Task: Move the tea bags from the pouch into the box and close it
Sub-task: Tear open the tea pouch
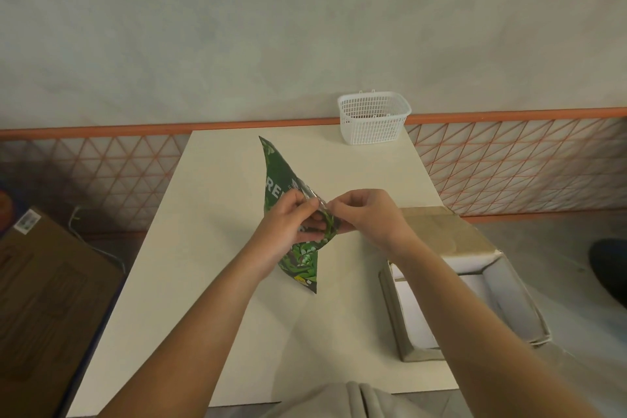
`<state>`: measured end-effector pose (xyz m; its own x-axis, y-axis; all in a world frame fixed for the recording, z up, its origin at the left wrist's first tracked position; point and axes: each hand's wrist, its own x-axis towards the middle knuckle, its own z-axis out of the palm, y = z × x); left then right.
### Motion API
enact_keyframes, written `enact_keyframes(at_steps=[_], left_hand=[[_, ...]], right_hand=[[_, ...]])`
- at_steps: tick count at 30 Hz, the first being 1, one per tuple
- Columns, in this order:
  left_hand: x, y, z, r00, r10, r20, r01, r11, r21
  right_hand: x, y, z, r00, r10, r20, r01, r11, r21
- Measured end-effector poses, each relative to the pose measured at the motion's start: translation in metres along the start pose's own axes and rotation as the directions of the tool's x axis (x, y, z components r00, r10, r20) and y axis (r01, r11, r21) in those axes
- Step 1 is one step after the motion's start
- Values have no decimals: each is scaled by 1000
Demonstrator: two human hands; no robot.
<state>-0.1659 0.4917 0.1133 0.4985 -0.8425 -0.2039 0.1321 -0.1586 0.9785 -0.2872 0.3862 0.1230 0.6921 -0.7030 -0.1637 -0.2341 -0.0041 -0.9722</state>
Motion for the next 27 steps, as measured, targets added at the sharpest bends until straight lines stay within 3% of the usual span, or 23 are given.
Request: enact_keyframes(at_steps=[8, 15, 27], left_hand=[[-2, -6, 5, 998, 45, -38, -46, 998, -34], [-3, -9, 4, 998, 57, -5, -57, 998, -25], [1, -18, 0, 998, 64, 28, -62, 996, -58]], right_hand=[[-3, -11, -5, 993, -19, 119, 37, 988, -150], [0, -8, -3, 996, -64, 64, 78, 966, -248], [1, 1, 0, 991, -92, 92, 102, 988, -116]])
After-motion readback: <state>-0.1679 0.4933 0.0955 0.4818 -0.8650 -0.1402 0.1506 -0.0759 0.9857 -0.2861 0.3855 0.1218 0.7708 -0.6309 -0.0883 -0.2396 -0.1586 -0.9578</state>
